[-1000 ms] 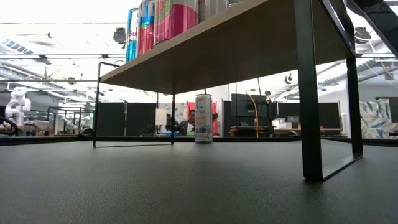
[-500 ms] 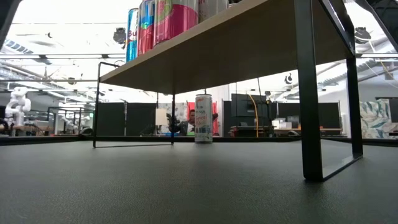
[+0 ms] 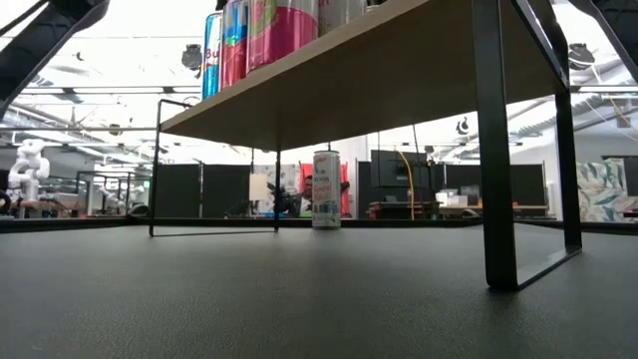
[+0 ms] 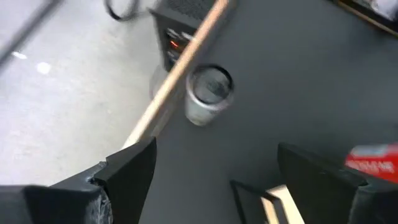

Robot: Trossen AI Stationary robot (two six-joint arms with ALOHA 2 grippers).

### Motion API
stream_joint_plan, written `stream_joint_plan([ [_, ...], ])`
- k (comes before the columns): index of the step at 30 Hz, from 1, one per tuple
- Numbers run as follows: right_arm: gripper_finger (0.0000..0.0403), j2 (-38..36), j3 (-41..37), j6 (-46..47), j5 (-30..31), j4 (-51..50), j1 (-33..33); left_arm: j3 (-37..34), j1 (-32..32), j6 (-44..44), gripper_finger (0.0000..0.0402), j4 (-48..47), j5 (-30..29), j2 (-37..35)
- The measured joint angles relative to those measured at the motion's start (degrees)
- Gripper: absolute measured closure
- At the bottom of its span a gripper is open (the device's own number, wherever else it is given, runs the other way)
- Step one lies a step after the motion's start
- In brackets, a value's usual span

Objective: Place canned beverage on shelf
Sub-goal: Put the white soda can on the shelf aligned with the other white soda cans

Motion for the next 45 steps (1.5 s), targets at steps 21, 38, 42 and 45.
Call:
stream_joint_plan([
  [21, 0.0376, -9.1, 0.0, 6.18, 21.43, -4.28, 0.41, 0.0, -0.48, -16.8, 0.0005, 5.53, 1.97, 9.5],
  [38, 0.0376, -9.88, 0.02, 6.92, 22.87, -9.93, 0.81, 0.04, -5.33, -21.58, 0.0005, 13.14, -6.6, 15.34],
  [42, 0.0376, -9.9, 0.02, 7.19, 22.87, -10.27, 0.82, 0.05, -5.79, -21.64, 0.0005, 13.34, -9.38, 15.84],
  [45, 0.0376, -9.9, 0.02, 7.17, 22.83, -10.33, 0.81, 0.04, -5.77, -22.99, 0.0005, 12.41, -10.76, 16.63],
])
